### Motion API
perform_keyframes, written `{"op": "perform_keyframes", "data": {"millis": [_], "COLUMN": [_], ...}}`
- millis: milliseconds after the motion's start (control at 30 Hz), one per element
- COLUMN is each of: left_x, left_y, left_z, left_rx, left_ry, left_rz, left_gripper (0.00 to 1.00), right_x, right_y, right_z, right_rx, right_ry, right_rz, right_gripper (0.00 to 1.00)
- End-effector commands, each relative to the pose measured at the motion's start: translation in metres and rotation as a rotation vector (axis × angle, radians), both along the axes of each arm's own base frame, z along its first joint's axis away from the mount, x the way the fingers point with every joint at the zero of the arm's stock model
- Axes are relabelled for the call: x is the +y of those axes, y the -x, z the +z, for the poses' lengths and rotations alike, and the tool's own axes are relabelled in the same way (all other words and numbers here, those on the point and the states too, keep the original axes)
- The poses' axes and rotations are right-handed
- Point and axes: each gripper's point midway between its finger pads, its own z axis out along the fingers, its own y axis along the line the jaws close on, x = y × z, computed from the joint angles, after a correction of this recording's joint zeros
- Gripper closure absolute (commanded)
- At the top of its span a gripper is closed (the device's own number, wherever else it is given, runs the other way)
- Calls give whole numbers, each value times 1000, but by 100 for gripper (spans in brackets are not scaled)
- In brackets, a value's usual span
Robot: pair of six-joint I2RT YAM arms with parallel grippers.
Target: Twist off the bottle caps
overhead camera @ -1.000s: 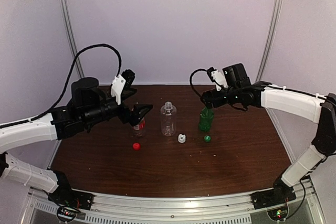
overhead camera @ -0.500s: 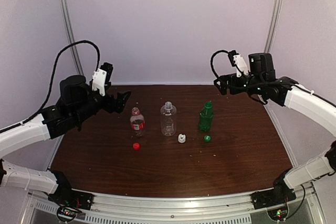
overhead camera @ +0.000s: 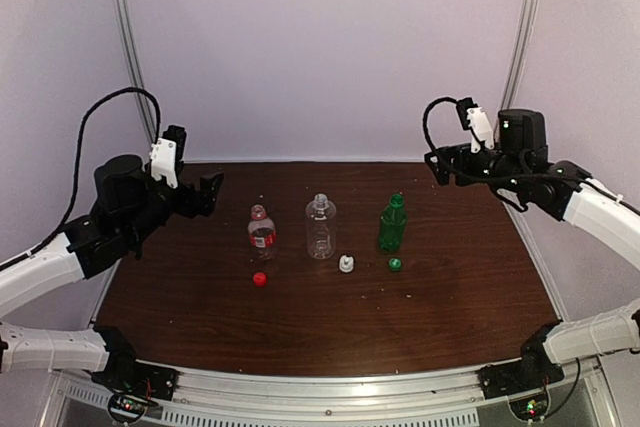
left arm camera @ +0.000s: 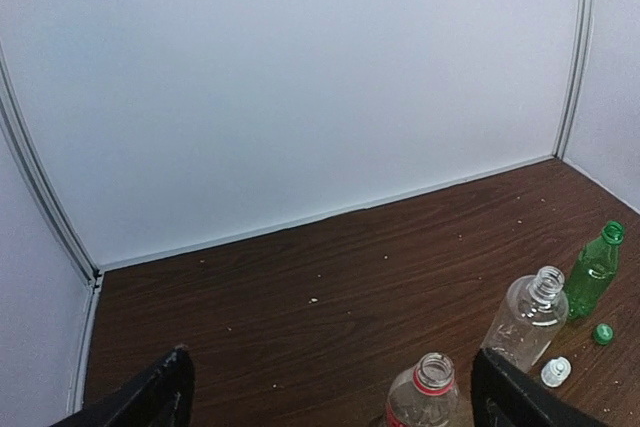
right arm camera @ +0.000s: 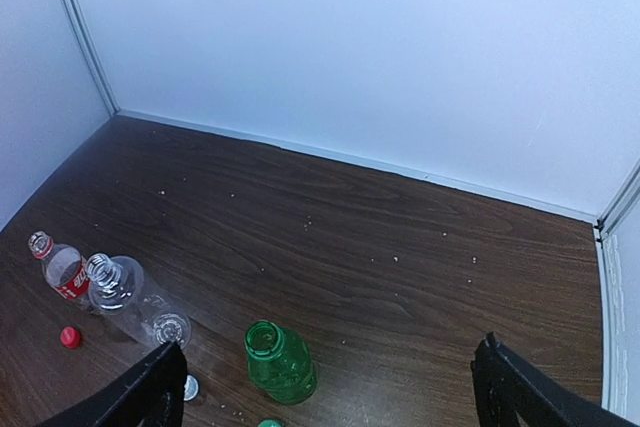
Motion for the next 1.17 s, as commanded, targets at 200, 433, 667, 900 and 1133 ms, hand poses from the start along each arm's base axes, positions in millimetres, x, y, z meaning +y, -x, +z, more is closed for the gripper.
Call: {"op": "perform_keyframes", "data": {"millis": [200,433,667,900,1133], "left_x": [20,17,17,17,18], "left_y": [11,10,10,9,10], "left_z": [20,19,18,17,17], "left_rx": [-118,-115,-116,-116,-117], "left_ry": [53,50,51,49,48], "left_rz": [48,40,37,38,39], "left_gripper": [2,2,2,2,2], "right_x": [-28,-31,-31,-30,-27], "right_y": [15,18,17,16,16], "right_z": [24,24,21,20,16], "right_rx": [-128,-134,-131,-129,-129], "right_ry": [-3,8,9,9,11], "right_rz": [-86,-95,-93,-89,-76], "right_gripper": [0,0,0,0,0]}}
